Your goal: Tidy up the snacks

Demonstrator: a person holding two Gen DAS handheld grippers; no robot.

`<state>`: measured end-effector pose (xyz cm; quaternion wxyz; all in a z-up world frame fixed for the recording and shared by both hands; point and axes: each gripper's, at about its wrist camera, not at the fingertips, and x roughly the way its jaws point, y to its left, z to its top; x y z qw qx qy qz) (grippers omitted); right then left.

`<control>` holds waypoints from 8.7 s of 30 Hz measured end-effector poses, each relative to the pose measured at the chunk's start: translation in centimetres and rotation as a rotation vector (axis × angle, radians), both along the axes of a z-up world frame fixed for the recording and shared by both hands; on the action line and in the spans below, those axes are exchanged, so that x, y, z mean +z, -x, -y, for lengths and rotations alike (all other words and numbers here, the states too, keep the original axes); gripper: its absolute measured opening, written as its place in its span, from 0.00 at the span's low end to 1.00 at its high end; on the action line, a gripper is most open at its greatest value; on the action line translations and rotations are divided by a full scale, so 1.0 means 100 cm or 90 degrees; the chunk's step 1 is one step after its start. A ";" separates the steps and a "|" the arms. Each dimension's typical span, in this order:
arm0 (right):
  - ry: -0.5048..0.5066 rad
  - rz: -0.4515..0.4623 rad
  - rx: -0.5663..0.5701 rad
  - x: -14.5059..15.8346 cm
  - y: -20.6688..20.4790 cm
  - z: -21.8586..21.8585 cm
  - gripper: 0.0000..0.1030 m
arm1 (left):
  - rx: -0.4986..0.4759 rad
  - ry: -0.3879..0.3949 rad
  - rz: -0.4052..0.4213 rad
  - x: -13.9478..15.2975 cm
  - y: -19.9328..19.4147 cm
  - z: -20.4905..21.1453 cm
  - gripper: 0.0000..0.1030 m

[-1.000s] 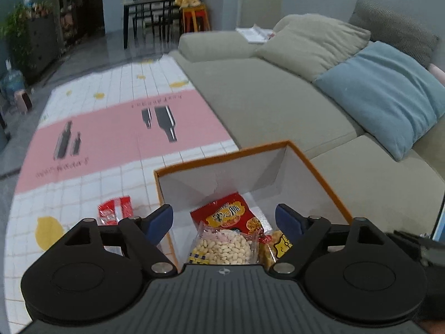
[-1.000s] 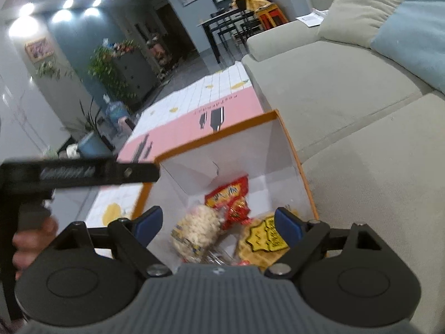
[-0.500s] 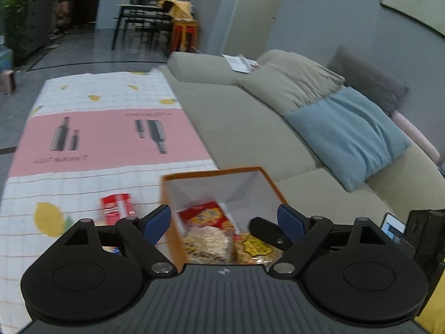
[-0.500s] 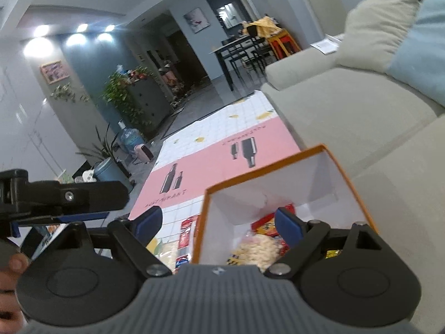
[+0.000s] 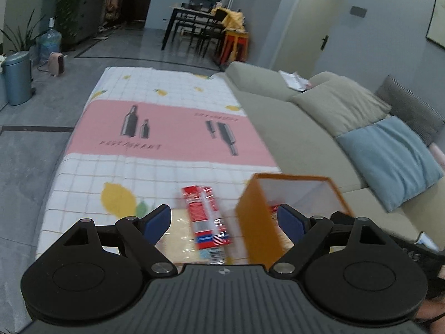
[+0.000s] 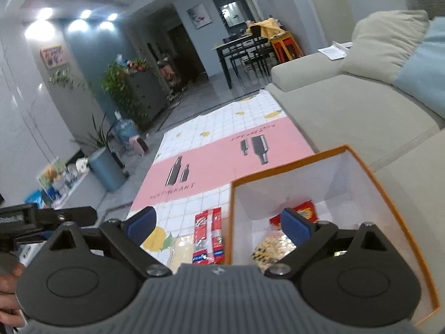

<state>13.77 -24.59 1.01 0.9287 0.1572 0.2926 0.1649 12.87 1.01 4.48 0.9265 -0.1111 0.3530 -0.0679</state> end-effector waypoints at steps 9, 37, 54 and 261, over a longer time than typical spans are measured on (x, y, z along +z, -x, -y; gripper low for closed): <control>0.028 0.053 0.006 -0.008 -0.003 -0.064 0.91 | 0.057 -0.064 -0.043 -0.063 -0.018 -0.048 0.98; 0.174 -0.237 -0.083 -0.153 -0.158 -0.179 0.87 | 0.090 -0.011 -0.175 -0.130 -0.060 -0.098 0.96; 0.068 -0.236 0.015 -0.149 -0.116 -0.160 0.45 | 0.045 -0.059 -0.164 -0.120 -0.043 -0.070 0.96; 0.096 0.080 -0.027 -0.040 0.019 -0.108 0.22 | -0.169 0.058 -0.073 -0.061 -0.028 -0.035 0.68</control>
